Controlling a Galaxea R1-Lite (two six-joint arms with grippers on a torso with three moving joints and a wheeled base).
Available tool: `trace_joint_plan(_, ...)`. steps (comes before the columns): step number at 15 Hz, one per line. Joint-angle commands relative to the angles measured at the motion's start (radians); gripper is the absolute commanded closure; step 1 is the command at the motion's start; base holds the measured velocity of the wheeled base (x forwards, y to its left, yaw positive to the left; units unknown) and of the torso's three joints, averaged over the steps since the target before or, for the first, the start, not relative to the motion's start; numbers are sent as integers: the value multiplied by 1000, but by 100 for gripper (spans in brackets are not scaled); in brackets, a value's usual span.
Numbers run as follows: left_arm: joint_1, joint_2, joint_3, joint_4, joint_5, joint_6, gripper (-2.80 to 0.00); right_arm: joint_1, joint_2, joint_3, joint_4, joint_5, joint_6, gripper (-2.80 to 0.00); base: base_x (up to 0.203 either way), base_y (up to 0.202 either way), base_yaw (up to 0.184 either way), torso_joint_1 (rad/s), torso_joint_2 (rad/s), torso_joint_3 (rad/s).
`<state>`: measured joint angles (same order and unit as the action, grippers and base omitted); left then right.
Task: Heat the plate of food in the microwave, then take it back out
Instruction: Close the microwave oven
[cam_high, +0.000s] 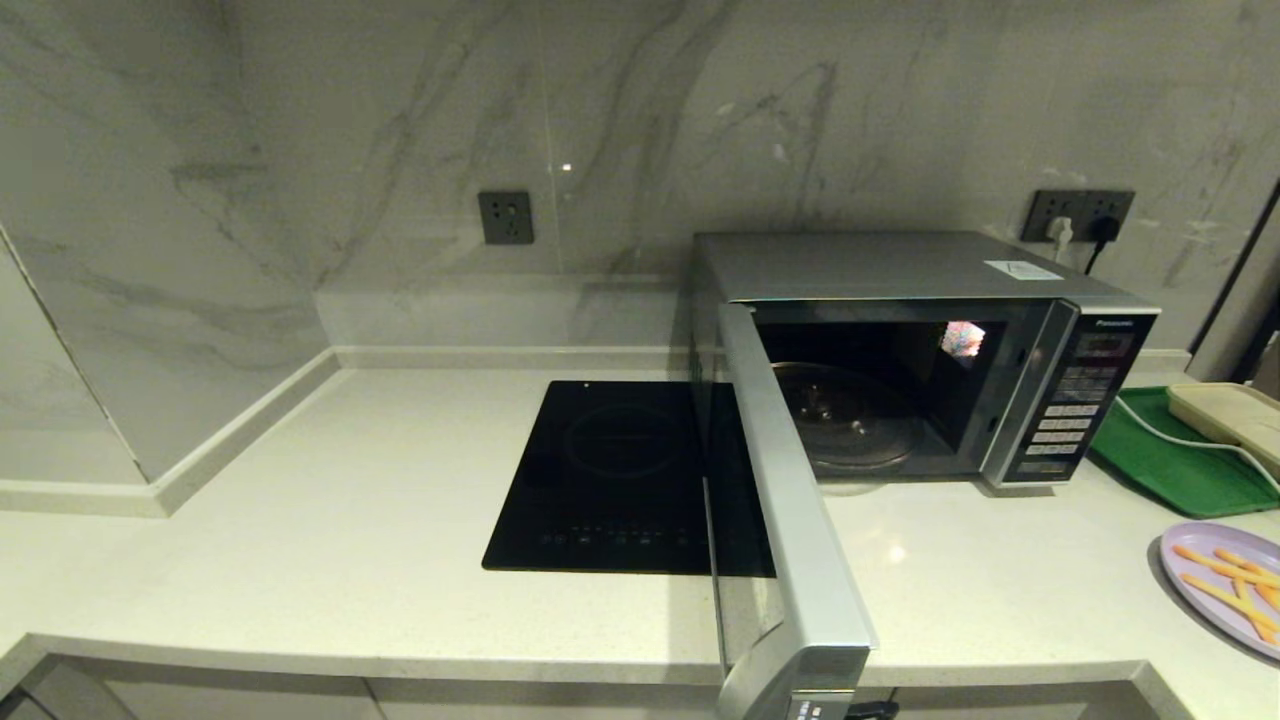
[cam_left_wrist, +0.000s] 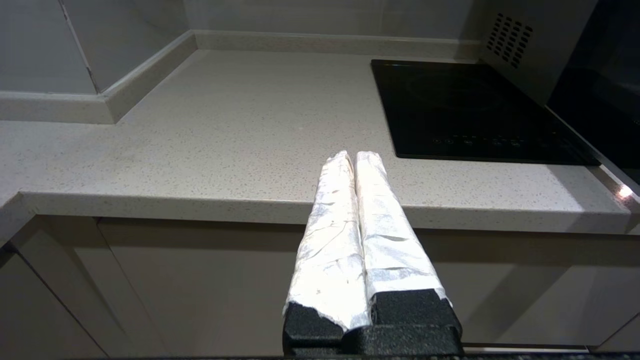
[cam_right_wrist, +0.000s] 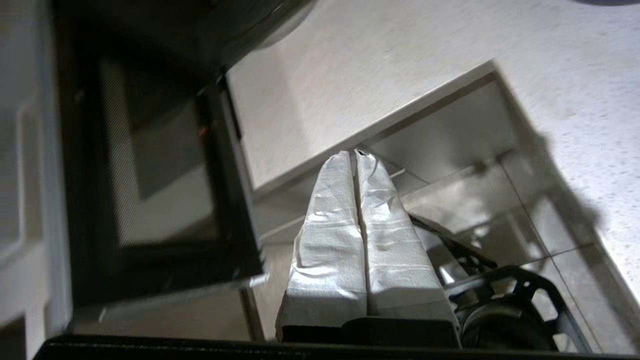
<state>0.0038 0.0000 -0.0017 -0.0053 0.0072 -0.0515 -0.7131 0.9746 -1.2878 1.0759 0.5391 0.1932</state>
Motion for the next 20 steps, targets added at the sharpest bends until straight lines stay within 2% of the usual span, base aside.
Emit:
trace_joint_plan(1, 1, -1, 0, -1, 0, -1, 0, 129, -12, -149, 138, 3, 0, 0, 0, 0, 0, 0, 0, 0)
trace_joint_plan(3, 1, -2, 0, -1, 0, -1, 0, 219, -5, -223, 187, 1, -26, 0, 0, 0, 0, 0, 0, 0)
trace_joint_plan(6, 1, -1, 0, -1, 0, -1, 0, 339, 32, -289, 191, 10, -66, 0, 0, 0, 0, 0, 0, 0)
trace_joint_plan(9, 1, 0, 0, -1, 0, 0, 0, 466, 88, -346, 125, 78, -71, 0, 0, 0, 0, 0, 0, 0)
trace_joint_plan(11, 1, -1, 0, -1, 0, -1, 0, 586, 126, -375, 103, 89, -73, 0, 0, 0, 0, 0, 0, 0)
trace_joint_plan(13, 1, 0, 0, -1, 0, -1, 0, 712, 169, -397, 95, 79, -88, 0, 0, 0, 0, 0, 0, 0)
trace_joint_plan(16, 1, -2, 0, -1, 0, -1, 0, 843, 247, -406, 91, 64, -196, 0, 0, 0, 0, 0, 0, 0)
trace_joint_plan(18, 1, -2, 0, -1, 0, -1, 0, 937, 292, -440, 87, 32, -209, 0, 0, 0, 0, 0, 0, 0)
trace_joint_plan(20, 1, 0, 0, -1, 0, -1, 0, 986, 326, -456, 36, 1, -207, 0, 0, 0, 0, 0, 0, 0)
